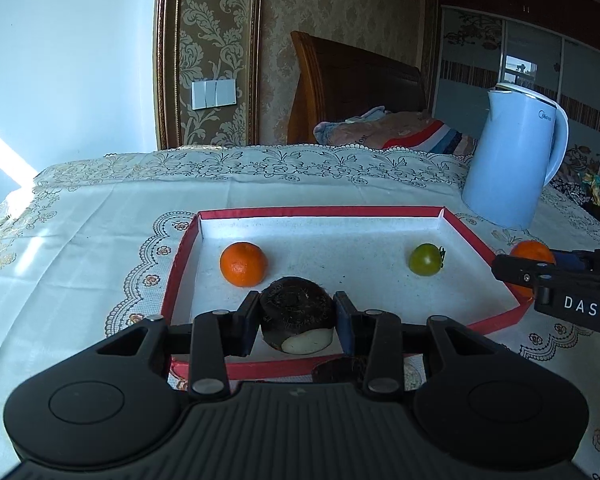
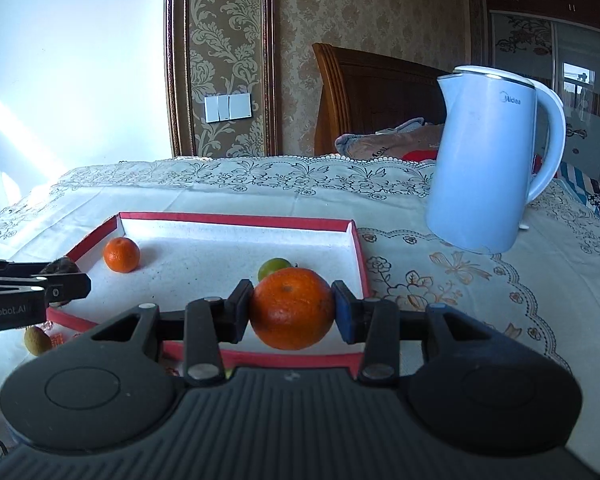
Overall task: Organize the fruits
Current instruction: 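Carry the dark fruit and orange over the red tray with both tools, then open both tools to release the dark fruit and orange in the tray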
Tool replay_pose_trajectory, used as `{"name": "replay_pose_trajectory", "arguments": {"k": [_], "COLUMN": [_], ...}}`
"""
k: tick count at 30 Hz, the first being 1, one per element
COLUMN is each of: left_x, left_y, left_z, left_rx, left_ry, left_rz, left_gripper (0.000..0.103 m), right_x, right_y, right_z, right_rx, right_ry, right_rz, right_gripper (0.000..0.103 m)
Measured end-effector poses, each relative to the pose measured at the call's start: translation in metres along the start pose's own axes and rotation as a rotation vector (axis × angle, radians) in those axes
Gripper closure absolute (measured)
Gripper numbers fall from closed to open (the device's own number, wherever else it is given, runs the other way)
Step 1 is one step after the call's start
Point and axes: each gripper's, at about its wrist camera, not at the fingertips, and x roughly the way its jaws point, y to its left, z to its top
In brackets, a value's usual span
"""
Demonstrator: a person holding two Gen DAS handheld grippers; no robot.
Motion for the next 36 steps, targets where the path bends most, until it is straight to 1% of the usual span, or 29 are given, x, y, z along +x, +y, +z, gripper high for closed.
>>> {"name": "replay_pose_trajectory", "arguments": {"k": [6,10,13,15,17,20,22,26,32,34,36], "left_x": [0.042,0.062,0.075,0.078,0.082,0.084,0.086,0.085,0.087,0.087,0.087], "left_y": [-0.002,0.000,0.002,0.001,-0.004,-0.008,-0.011,-0.013,-0.013,-0.011,-0.009], "left_z": [0.010,0.016,0.023,0.024,0.028,0.028,0.028,0.027,0.028,0.028,0.028], "left_rx": [-0.023,-0.040,-0.054,-0.047,-0.030,-0.025,-0.008,-0.004,-0.010,-0.020,-0.037], "left_ry": [0.040,0.054,0.060,0.043,0.025,0.010,0.001,0.001,0.002,0.001,-0.001], "left_rz": [0.047,0.083,0.094,0.104,0.118,0.119,0.138,0.136,0.139,0.136,0.132], "left_gripper": [0.065,0.065,0.065,0.065,0.065,0.065,0.065,0.065,0.065,0.063,0.053], "right_x": [0.051,0.083,0.100,0.103,0.106,0.110,0.110,0.109,0.110,0.111,0.112], "right_y": [0.016,0.020,0.018,0.018,0.015,0.012,0.011,0.010,0.008,0.007,0.008], "right_z": [0.017,0.018,0.017,0.018,0.021,0.022,0.022,0.022,0.022,0.022,0.021], "right_rx": [0.004,0.009,0.015,0.002,0.019,0.025,0.029,0.038,0.047,0.048,0.048], "right_ry": [0.045,0.087,0.107,0.096,0.091,0.083,0.080,0.080,0.079,0.085,0.090], "right_rz": [0.012,-0.007,-0.016,-0.029,-0.029,-0.029,-0.030,-0.018,-0.032,-0.026,-0.029], "right_gripper": [0.063,0.063,0.063,0.063,0.063,0.063,0.063,0.063,0.062,0.062,0.062]}}
